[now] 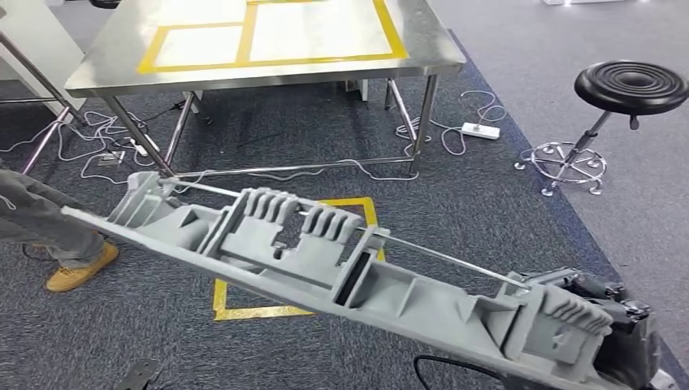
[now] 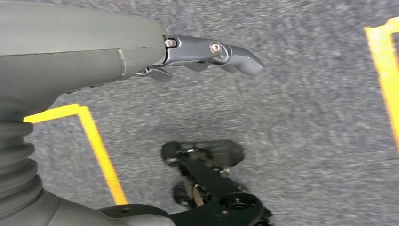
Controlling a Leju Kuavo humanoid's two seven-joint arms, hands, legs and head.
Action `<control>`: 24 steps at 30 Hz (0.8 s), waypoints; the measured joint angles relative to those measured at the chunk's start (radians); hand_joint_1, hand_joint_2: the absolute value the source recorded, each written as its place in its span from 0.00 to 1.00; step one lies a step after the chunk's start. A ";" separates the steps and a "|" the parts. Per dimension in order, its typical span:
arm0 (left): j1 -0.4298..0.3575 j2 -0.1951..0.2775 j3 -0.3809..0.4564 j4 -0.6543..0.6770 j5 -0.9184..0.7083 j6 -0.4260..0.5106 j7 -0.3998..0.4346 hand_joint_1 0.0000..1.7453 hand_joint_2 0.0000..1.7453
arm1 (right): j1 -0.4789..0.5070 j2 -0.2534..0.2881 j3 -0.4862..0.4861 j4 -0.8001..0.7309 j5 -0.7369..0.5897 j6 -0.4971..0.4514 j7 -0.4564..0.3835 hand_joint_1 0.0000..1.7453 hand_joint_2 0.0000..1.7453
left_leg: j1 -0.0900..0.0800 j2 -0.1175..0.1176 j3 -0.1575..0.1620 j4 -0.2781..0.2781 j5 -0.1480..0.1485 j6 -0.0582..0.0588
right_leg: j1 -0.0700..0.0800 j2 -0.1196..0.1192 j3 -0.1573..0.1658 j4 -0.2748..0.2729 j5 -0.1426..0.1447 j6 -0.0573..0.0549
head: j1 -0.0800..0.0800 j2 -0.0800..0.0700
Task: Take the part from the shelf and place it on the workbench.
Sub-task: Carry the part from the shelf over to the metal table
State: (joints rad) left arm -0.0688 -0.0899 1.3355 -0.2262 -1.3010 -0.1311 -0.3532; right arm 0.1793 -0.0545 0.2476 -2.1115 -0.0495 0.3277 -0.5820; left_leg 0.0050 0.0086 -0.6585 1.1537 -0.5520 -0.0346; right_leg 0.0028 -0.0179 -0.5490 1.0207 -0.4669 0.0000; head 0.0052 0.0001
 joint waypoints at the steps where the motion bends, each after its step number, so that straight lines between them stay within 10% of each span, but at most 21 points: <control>1: 0.000 0.000 0.000 0.000 0.000 0.000 0.000 0.00 1.00 | 0.000 -0.003 0.000 0.003 -0.001 0.001 0.003 1.00 1.00 | 0.000 0.009 0.006 -0.062 0.064 0.002 | 0.002 -0.003 0.012 0.003 -0.012 0.003 | -0.002 0.000; 3: 0.000 0.000 0.000 0.000 0.000 0.000 0.000 0.00 1.00 | 0.001 -0.009 0.000 0.007 -0.004 0.004 0.009 1.00 1.00 | -0.002 0.023 0.011 -0.134 0.145 0.006 | 0.007 -0.006 0.021 0.005 -0.036 0.012 | -0.002 0.000; 7: -0.002 -0.002 0.000 0.000 0.002 0.000 0.000 0.00 1.00 | 0.002 -0.018 0.000 0.011 -0.012 0.007 0.025 1.00 1.00 | 0.001 0.010 0.024 -0.145 0.155 0.025 | 0.007 -0.006 0.033 0.025 -0.078 0.034 | 0.003 0.000; 11: -0.007 0.000 0.000 0.000 0.003 -0.002 -0.002 0.00 1.00 | 0.004 -0.025 0.001 0.020 -0.012 0.007 0.031 1.00 1.00 | 0.004 -0.002 0.047 -0.146 0.134 0.040 | 0.001 0.010 -0.106 0.267 -0.174 0.051 | 0.009 0.000; 13: -0.007 0.000 0.000 0.000 0.003 -0.004 -0.002 0.00 1.00 | 0.007 -0.027 0.001 0.024 -0.011 0.006 0.033 1.00 1.00 | 0.004 -0.010 0.063 -0.146 0.120 0.039 | 0.000 0.011 -0.145 0.285 -0.140 0.051 | 0.010 0.000; 17: -0.008 -0.001 0.000 0.000 0.003 -0.005 -0.003 0.00 1.00 | 0.006 -0.028 0.002 0.026 -0.008 -0.005 0.037 1.00 1.00 | 0.002 -0.024 0.102 -0.145 0.089 0.025 | 0.001 0.013 -0.069 0.047 0.029 0.041 | 0.011 0.000; 24: -0.008 -0.002 0.000 0.001 0.003 -0.005 -0.003 0.00 1.00 | 0.001 -0.028 0.002 0.027 -0.011 -0.024 0.042 1.00 1.00 | 0.004 -0.024 0.091 -0.108 0.048 -0.009 | 0.002 0.016 -0.046 0.003 0.034 0.004 | 0.003 0.000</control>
State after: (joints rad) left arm -0.0772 -0.0917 1.3352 -0.2255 -1.2977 -0.1364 -0.3566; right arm 0.1808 -0.0824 0.2497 -2.0845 -0.0607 0.3038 -0.5398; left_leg 0.0087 -0.0154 -0.5676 1.0461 -0.5040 -0.0432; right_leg 0.0046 -0.0023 -0.5953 1.0240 -0.4328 0.0040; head 0.0083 0.0001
